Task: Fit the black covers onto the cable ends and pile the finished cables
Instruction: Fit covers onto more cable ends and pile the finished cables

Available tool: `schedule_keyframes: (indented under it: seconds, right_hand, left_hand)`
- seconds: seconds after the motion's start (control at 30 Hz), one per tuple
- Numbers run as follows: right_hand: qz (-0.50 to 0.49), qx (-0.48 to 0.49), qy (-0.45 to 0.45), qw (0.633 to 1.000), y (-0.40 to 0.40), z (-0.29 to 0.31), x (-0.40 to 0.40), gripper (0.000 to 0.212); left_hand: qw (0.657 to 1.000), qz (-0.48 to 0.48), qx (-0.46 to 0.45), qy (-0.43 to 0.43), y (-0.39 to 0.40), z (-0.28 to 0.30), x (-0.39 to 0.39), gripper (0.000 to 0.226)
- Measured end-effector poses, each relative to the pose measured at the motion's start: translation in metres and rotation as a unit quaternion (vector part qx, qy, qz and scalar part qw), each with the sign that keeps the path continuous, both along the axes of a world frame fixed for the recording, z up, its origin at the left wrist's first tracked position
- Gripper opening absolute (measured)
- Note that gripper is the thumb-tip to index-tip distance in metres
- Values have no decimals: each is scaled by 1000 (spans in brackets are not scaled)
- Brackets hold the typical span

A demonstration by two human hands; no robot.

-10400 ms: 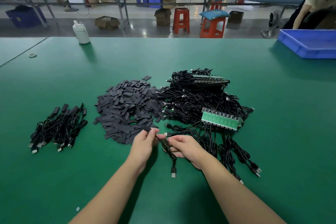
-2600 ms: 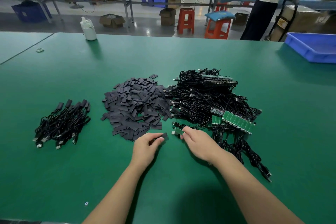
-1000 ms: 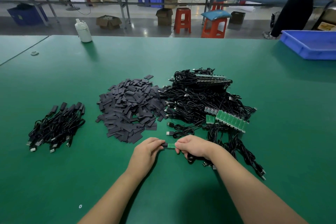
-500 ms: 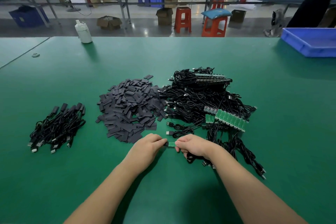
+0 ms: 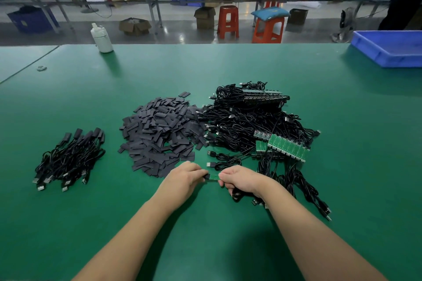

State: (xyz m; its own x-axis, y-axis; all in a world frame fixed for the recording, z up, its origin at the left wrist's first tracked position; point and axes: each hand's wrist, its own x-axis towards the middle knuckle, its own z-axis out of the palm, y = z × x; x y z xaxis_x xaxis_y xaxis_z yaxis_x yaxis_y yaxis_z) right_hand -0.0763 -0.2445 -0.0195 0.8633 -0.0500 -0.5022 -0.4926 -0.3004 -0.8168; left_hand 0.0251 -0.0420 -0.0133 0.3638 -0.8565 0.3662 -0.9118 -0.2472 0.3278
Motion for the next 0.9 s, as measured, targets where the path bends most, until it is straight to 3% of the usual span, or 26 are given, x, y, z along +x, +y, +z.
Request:
schedule_keyframes:
  seconds: [0.33, 0.9]
  right_hand:
    - [0, -10, -7, 1000, 2, 2, 0, 33]
    - [0, -11, -7, 1000, 2, 3, 1, 34]
  left_hand:
    - [997, 32, 17, 65, 0, -1, -5, 25]
    - [999, 34, 31, 7, -14, 2, -18, 19]
